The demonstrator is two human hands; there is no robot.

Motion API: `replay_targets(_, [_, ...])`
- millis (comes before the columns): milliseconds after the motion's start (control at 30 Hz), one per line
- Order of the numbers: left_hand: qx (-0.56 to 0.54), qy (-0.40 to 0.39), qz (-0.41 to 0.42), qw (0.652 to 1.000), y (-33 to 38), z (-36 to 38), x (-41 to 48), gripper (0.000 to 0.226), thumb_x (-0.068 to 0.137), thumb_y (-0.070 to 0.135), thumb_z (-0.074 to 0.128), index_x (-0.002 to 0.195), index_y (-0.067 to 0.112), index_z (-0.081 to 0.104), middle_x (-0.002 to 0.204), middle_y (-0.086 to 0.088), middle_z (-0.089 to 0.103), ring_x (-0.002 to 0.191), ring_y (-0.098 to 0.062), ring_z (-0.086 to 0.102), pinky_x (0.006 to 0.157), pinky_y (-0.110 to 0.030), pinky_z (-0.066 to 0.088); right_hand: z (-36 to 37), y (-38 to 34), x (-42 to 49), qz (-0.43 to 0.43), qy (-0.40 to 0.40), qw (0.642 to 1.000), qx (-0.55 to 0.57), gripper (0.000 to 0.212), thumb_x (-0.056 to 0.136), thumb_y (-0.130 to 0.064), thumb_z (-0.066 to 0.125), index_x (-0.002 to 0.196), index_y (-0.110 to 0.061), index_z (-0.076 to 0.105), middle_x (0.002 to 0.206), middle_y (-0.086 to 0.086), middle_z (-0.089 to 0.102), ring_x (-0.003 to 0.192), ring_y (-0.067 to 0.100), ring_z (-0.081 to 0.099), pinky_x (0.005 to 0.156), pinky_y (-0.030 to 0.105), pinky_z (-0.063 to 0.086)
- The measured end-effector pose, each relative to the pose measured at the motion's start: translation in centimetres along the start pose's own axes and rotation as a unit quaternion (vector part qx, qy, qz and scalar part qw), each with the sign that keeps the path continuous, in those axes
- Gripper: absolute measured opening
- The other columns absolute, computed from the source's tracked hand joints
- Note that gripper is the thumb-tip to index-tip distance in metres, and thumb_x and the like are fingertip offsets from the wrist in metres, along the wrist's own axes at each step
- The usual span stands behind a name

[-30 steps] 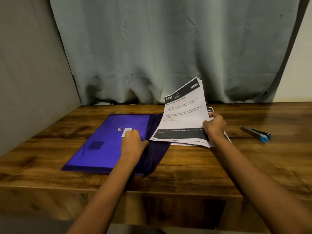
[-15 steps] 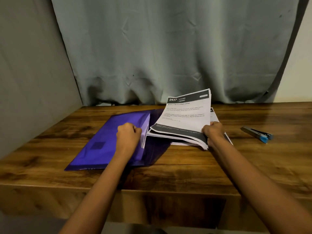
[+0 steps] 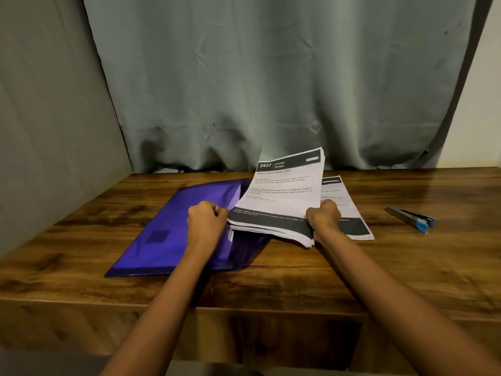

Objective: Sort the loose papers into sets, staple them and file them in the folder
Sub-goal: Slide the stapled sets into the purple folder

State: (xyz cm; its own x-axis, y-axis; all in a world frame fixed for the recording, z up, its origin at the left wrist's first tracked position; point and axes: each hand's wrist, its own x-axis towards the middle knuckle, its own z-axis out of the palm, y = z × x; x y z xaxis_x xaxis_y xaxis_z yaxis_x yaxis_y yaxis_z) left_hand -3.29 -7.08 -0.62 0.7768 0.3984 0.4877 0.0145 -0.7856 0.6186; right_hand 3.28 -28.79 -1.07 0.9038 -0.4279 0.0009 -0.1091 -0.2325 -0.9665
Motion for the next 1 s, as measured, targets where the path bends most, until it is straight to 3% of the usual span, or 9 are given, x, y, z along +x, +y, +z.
replay_targets(267, [0.056, -0.001, 0.019, 0.998, 1.4, -0.1, -0.2, 0.038, 0.088, 0.014, 0.053, 0.054, 0.009, 0.035, 0.052, -0.004, 0.033, 0.052, -0.025, 0.039, 0.046, -0.031, 0.019, 0.2, -0.3, -1.8, -0.060, -0.036, 0.996, -0.053, 0.029, 0.089, 0.000, 0.056, 0.117, 0.003, 0.054, 0.124, 0.018, 0.059, 0.111, 0.032, 0.057, 0.080, 0.030, 0.046])
replay_targets(433, [0.065, -0.002, 0.019, 0.998, 1.5, 0.1, -0.2, 0.041, 0.086, 0.013, 0.051, 0.053, 0.012, 0.026, 0.056, -0.005, 0.029, 0.067, -0.043, 0.052, 0.044, -0.033, 0.018, 0.3, -0.1, -2.7, -0.076, -0.070, 0.992, -0.076, 0.027, 0.084, 0.000, 0.057, 0.110, 0.001, 0.060, 0.116, 0.016, 0.064, 0.103, 0.030, 0.060, 0.069, 0.025, 0.043])
replay_targets(567, [0.071, 0.000, 0.020, 0.997, 1.4, 0.2, -0.3, 0.042, 0.088, 0.014, 0.052, 0.053, 0.013, 0.028, 0.055, -0.003, 0.031, 0.051, -0.027, 0.041, 0.042, -0.029, 0.018, 0.3, -0.5, -3.0, -0.049, -0.118, 0.990, -0.054, 0.031, 0.081, 0.005, 0.055, 0.112, 0.000, 0.058, 0.119, 0.015, 0.063, 0.104, 0.030, 0.060, 0.082, 0.032, 0.052])
replay_targets(633, [0.078, 0.000, 0.020, 0.997, 1.4, 0.3, -0.3, 0.041, 0.088, 0.015, 0.052, 0.054, 0.013, 0.029, 0.058, -0.006, 0.035, 0.055, -0.032, 0.046, 0.043, -0.031, 0.020, 0.0, -0.9, -3.0, -0.037, -0.149, 0.987, -0.049, 0.034, 0.081, 0.007, 0.055, 0.114, 0.000, 0.056, 0.119, 0.013, 0.062, 0.107, 0.029, 0.058, 0.085, 0.034, 0.052])
replay_targets(767, [0.090, 0.001, 0.017, 0.996, 1.4, 0.5, -0.3, 0.035, 0.088, 0.016, 0.052, 0.058, 0.008, 0.035, 0.061, -0.009, 0.039, 0.062, -0.034, 0.045, 0.052, -0.032, 0.028, -1.0, -1.7, -3.5, -0.011, -0.224, 0.974, -0.044, 0.030, 0.081, 0.011, 0.053, 0.105, -0.006, 0.046, 0.108, 0.012, 0.059, 0.097, 0.026, 0.057, 0.072, 0.030, 0.049])
replay_targets(833, [0.096, 0.000, 0.012, 0.995, 1.5, 0.5, -0.4, 0.027, 0.088, 0.017, 0.051, 0.065, 0.005, 0.044, 0.064, -0.010, 0.045, 0.063, -0.032, 0.043, 0.055, -0.033, 0.030, -1.3, -2.0, -3.8, 0.004, -0.264, 0.963, -0.063, 0.035, 0.082, 0.010, 0.055, 0.113, -0.003, 0.045, 0.106, 0.011, 0.058, 0.091, 0.024, 0.058, 0.064, 0.027, 0.048])
replay_targets(933, [0.123, -0.006, 0.013, 0.992, 1.5, 0.6, -0.5, 0.023, 0.090, 0.019, 0.050, 0.079, 0.001, 0.057, 0.077, -0.016, 0.053, 0.076, -0.036, 0.048, 0.060, -0.033, 0.033, -0.9, -2.3, -4.1, 0.008, -0.285, 0.954, -0.093, 0.044, 0.083, 0.005, 0.059, 0.123, -0.005, 0.043, 0.113, 0.011, 0.058, 0.092, 0.022, 0.058, 0.076, 0.032, 0.051])
replay_targets(1000, [0.137, -0.009, 0.021, 0.990, 1.5, 0.7, -0.7, 0.022, 0.092, 0.019, 0.049, 0.078, 0.003, 0.056, 0.075, -0.013, 0.050, 0.079, -0.035, 0.051, 0.060, -0.033, 0.034, -0.2, -2.5, -4.3, 0.002, -0.283, 0.956, -0.082, 0.046, 0.084, 0.005, 0.059, 0.126, -0.005, 0.043, 0.124, 0.013, 0.058, 0.101, 0.023, 0.056, 0.083, 0.034, 0.050])
